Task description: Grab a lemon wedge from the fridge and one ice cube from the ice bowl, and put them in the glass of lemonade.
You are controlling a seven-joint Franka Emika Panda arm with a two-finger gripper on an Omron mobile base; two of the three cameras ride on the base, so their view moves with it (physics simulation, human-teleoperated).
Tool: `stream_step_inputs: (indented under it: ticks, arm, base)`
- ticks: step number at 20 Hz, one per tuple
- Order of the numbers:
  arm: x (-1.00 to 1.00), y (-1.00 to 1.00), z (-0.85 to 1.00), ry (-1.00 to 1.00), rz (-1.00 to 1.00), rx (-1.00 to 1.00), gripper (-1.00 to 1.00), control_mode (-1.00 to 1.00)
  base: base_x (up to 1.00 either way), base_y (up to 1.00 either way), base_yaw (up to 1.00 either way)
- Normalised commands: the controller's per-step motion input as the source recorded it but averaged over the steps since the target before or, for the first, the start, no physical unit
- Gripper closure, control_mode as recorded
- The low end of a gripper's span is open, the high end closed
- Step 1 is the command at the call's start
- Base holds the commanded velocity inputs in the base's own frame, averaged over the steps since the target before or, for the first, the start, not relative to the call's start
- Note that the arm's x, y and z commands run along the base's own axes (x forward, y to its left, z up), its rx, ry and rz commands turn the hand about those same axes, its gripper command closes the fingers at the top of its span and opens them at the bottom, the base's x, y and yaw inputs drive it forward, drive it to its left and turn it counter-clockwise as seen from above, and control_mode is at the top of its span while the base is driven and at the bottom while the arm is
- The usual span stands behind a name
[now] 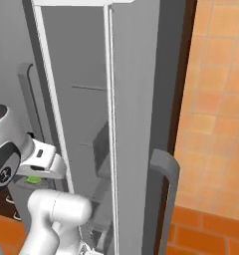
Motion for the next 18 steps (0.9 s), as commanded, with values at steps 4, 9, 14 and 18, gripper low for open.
stream_step_inputs:
  ticks: [4,9,14,18]
  arm:
    - [0.00,0.00,0.00,0.00,0.00,0.00,1.00,1.00]
    - [0.00,0.00,0.00,0.00,0.00,0.00,1.00,1.00]
    - [0.00,0.00,0.00,0.00,0.00,0.00,1.00,1.00]
    - [0.00,0.00,0.00,0.00,0.00,0.00,1.00,1.00]
  base:
    - [-0.62,0.95,-0.10]
    - [-0.04,1.00,-0.18]
    - [0.00,1.00,-0.19]
    - [0.08,1.00,-0.21]
